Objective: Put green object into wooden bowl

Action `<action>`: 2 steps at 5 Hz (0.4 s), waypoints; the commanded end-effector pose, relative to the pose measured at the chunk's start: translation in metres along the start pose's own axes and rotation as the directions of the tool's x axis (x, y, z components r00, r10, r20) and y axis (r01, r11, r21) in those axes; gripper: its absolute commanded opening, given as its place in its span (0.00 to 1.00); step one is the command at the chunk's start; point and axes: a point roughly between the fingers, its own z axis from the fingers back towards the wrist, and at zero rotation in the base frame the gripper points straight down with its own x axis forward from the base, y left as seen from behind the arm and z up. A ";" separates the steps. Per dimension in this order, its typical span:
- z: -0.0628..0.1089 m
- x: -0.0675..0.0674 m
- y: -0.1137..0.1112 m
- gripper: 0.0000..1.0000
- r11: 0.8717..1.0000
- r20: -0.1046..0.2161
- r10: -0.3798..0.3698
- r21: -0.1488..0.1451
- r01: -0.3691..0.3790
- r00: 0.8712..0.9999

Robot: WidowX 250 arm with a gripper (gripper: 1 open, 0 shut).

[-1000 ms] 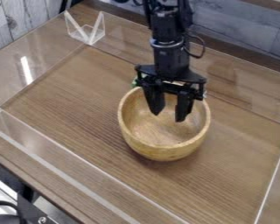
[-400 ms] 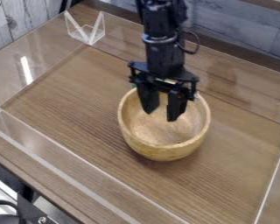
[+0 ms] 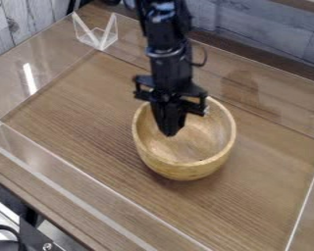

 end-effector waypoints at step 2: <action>0.001 0.009 0.006 1.00 1.000 0.055 0.024 -0.004 -0.023 0.998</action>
